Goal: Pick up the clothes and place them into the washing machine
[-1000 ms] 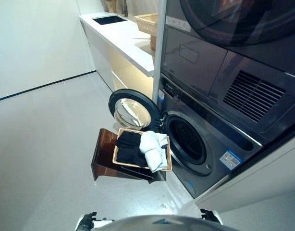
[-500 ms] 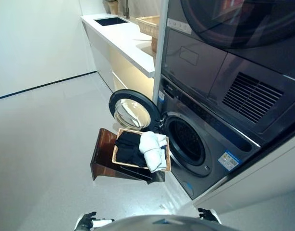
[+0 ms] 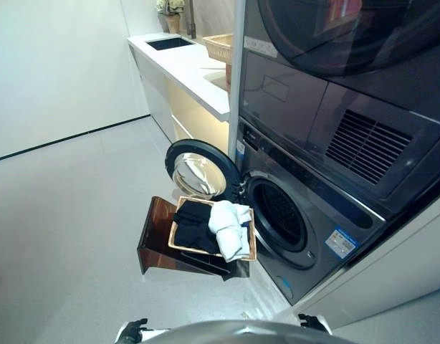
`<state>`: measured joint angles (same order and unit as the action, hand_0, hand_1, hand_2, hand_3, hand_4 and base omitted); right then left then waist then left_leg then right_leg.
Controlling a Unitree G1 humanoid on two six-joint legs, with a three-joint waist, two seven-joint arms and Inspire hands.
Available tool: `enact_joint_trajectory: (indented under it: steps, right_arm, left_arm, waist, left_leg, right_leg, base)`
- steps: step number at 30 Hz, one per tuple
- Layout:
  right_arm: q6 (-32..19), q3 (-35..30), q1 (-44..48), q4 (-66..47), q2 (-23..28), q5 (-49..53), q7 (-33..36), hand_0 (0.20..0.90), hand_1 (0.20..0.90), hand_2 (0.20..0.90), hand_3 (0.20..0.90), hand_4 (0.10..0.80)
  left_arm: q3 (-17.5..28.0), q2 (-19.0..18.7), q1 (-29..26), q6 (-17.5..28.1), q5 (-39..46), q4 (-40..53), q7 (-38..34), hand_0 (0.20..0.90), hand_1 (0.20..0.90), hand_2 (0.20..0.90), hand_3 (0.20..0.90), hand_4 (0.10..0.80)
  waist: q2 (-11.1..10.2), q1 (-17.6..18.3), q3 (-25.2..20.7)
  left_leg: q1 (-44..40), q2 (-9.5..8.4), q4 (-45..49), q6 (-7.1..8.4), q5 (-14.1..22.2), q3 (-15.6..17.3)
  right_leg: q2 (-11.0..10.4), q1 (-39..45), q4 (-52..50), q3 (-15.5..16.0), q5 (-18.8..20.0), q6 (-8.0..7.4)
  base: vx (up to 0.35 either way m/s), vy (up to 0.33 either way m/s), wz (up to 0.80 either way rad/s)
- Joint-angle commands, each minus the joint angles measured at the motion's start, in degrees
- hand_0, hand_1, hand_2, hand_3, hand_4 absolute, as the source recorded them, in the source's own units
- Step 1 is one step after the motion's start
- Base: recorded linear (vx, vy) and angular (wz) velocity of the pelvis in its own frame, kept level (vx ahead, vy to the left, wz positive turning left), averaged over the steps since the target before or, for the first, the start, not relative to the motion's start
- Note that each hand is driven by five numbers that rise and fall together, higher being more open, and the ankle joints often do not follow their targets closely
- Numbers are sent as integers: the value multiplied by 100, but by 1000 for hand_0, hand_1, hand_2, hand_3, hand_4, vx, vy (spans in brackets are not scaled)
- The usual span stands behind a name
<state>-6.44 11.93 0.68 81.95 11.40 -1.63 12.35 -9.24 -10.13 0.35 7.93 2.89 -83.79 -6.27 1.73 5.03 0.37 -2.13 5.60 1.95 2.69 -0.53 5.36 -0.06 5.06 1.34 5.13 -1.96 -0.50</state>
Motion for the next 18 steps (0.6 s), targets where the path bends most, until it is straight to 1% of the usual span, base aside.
enact_joint_trajectory:
  steps: [1, 2, 3, 4, 5, 6, 7, 8, 9, 10, 11, 12, 13, 14, 16, 17, 18]
  right_arm:
    - [-158, 41, 504, 299, 132, 142, 97, 900, 900, 900, 900, 800]
    - [-153, 49, 546, 279, 174, 148, 105, 900, 900, 900, 900, 800]
    - [-121, 5, 613, 300, 257, 174, 130, 900, 900, 900, 900, 800]
    - [-121, 5, 614, 300, 258, 174, 130, 900, 900, 900, 900, 800]
    - [-82, -52, 628, 353, 299, 179, 156, 900, 900, 900, 900, 800]
    - [-82, -53, 628, 353, 299, 179, 156, 900, 900, 900, 900, 800]
    - [-83, -75, 631, 375, 342, 190, 210, 900, 900, 900, 900, 800]
    - [-83, -75, 631, 375, 342, 190, 210, 900, 900, 900, 900, 800]
    - [-82, -97, 621, 389, 350, 204, 230, 900, 900, 900, 900, 800]
    - [-65, -125, 621, 417, 367, 248, 238, 900, 900, 900, 900, 800]
    - [-65, -125, 621, 417, 367, 248, 238, 900, 900, 900, 900, 800]
    - [-38, -153, 607, 449, 360, 291, 218, 900, 900, 900, 900, 800]
    - [-35, -178, 601, 451, 365, 322, 224, 900, 900, 900, 900, 800]
    - [-35, -178, 600, 450, 365, 322, 224, 900, 900, 900, 900, 800]
    - [-27, -184, 592, 404, 276, 419, 213, 900, 900, 900, 900, 800]
    - [-27, -184, 593, 404, 277, 419, 213, 900, 900, 900, 900, 800]
    - [-30, -127, 644, 334, 216, 403, 195, 900, 900, 900, 900, 800]
  left_arm:
    - [146, 151, -530, 102, 203, -49, -47, 900, 900, 900, 900, 800]
    - [115, 162, -573, 100, 240, -22, -55, 900, 900, 900, 900, 800]
    - [131, 173, -615, 97, 303, -12, -86, 900, 900, 900, 900, 800]
    - [131, 174, -615, 96, 303, -12, -86, 900, 900, 900, 900, 800]
    - [143, 184, -615, 85, 316, 11, -101, 900, 900, 900, 900, 800]
    - [143, 184, -615, 85, 316, 11, -101, 900, 900, 900, 900, 800]
    - [121, 200, -625, 91, 346, 11, -124, 900, 900, 900, 900, 800]
    - [121, 200, -625, 90, 346, 12, -124, 900, 900, 900, 900, 800]
    - [114, 204, -613, 93, 361, 15, -125, 900, 900, 900, 900, 800]
    - [108, 225, -588, 95, 439, 17, -128, 900, 900, 900, 900, 800]
    - [108, 225, -588, 95, 439, 17, -128, 900, 900, 900, 900, 800]
    - [112, 214, -590, 95, 482, 22, -143, 900, 900, 900, 900, 800]
    - [126, 203, -583, 86, 487, 14, -140, 900, 900, 900, 900, 800]
    - [126, 202, -582, 86, 487, 14, -140, 900, 900, 900, 900, 800]
    - [188, 119, -578, 114, 482, 35, -189, 900, 900, 900, 900, 800]
    - [188, 120, -578, 114, 482, 35, -189, 900, 900, 900, 900, 800]
    - [217, 67, -605, 110, 453, 23, -203, 900, 900, 900, 900, 800]
  waist:
    - [-433, -113, 431]
    - [-438, -121, 524]
    - [-423, -100, 557]
    - [-424, -99, 560]
    - [-373, -135, 590]
    - [-377, -135, 596]
    - [-300, -192, 649]
    - [-304, -192, 656]
    - [-276, -209, 649]
    - [-229, -246, 602]
    - [-231, -251, 607]
    - [-227, -285, 549]
    - [-231, -283, 480]
    - [-234, -286, 482]
    - [-374, -368, 281]
    - [-368, -370, 272]
    - [-445, -421, 179]
  left_leg:
    - [491, -94, 1600, 127, -85, 128]
    - [712, -102, 1763, 124, -226, 122]
    - [1046, -189, 1391, 32, -152, 233]
    - [1040, -193, 1388, 30, -150, 234]
    - [1294, -244, 839, 24, -353, 290]
    - [1280, -250, 824, 23, -359, 291]
    - [1532, -297, 214, 58, -693, 252]
    - [1514, -303, 197, 57, -700, 254]
    - [1577, -336, -109, 52, -776, 216]
    - [1545, -288, -478, 59, -920, 202]
    - [1532, -289, -489, 59, -924, 207]
    - [1461, -203, -448, 58, -1004, 346]
    - [1428, -200, -445, 33, -1000, 422]
    - [1422, -202, -447, 33, -999, 426]
    - [1304, -265, -314, -67, -822, 585]
    - [1317, -258, -313, -66, -826, 585]
    - [1291, -293, -328, -125, -741, 714]
  right_leg:
    - [20, 64, 110, -262, 384, -3]
    - [1, 20, 78, -260, 387, 25]
    - [-46, -47, 39, -240, 349, 11]
    - [-50, -42, 39, -240, 347, 8]
    - [4, -37, 41, -255, 367, -22]
    - [-1, -28, 43, -255, 365, -23]
    - [117, 15, 63, -289, 318, -44]
    - [111, 26, 65, -289, 315, -46]
    - [160, 67, 71, -327, 248, -51]
    - [249, 201, 86, -418, 65, -83]
    - [248, 207, 86, -423, 65, -83]
    - [230, 385, 94, -462, -113, -97]
    - [172, 453, 100, -448, -162, -108]
    - [169, 458, 102, -451, -163, -108]
    - [-63, 619, 84, -483, -310, -187]
    - [-56, 604, 82, -486, -305, -185]
    - [-184, 572, 61, -507, -296, -261]
  base:
    - [-84, -56, 2]
    - [-85, -45, -7]
    - [-39, -7, 3]
    - [61, 37, 15]
    - [65, 26, 28]
    - [147, 67, 31]
    - [86, 43, 27]
    - [151, 73, 32]
    - [218, 98, 14]
    - [217, 97, 1]
    - [337, 171, -33]
    - [285, 171, -55]
    - [286, 171, -53]
    - [327, 184, -45]
    - [353, 190, -28]
    - [284, 179, -28]
    - [244, 175, -40]
